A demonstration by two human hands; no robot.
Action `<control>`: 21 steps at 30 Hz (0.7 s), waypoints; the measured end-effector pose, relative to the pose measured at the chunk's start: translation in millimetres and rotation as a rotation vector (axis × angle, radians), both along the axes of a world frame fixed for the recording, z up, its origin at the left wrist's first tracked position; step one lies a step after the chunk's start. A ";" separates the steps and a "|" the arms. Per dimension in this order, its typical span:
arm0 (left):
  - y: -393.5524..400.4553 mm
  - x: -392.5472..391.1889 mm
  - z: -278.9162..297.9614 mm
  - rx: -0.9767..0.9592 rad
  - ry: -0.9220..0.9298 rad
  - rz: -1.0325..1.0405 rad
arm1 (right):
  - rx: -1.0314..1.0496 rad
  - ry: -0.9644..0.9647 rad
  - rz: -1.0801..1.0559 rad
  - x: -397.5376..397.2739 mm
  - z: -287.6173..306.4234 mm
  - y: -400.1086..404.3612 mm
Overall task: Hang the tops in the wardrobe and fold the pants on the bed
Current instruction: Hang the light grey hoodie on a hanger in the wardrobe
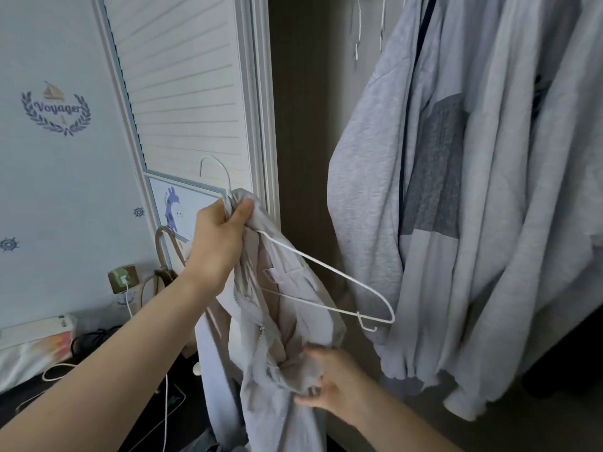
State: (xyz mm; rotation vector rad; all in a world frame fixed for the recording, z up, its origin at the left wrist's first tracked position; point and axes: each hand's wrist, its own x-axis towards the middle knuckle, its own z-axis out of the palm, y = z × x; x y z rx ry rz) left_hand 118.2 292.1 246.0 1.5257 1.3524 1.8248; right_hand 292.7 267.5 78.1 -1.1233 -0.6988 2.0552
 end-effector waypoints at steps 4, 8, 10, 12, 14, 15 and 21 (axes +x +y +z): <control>1.0 -24.0 -6.8 0.081 0.244 0.162 | 0.114 0.039 -0.251 22.6 5.3 14.9; -2.0 -39.4 -24.7 0.075 0.479 0.249 | 0.426 -0.279 -0.392 58.0 31.4 22.8; -3.4 -36.2 -31.2 0.052 0.527 0.244 | 0.627 -0.448 -0.415 63.3 49.1 23.8; -4.4 -25.6 -34.0 0.021 0.516 0.214 | 0.838 -0.580 -0.359 55.3 66.6 22.9; -5.9 -8.8 -36.0 -0.018 0.501 0.172 | 1.035 -0.686 -0.281 42.2 80.3 19.8; -7.2 1.0 -36.7 -0.023 0.491 0.146 | 1.134 -0.713 -0.238 34.3 87.0 16.2; -11.0 28.1 -38.4 0.018 0.384 0.059 | 1.525 -1.160 -0.179 7.7 92.8 3.5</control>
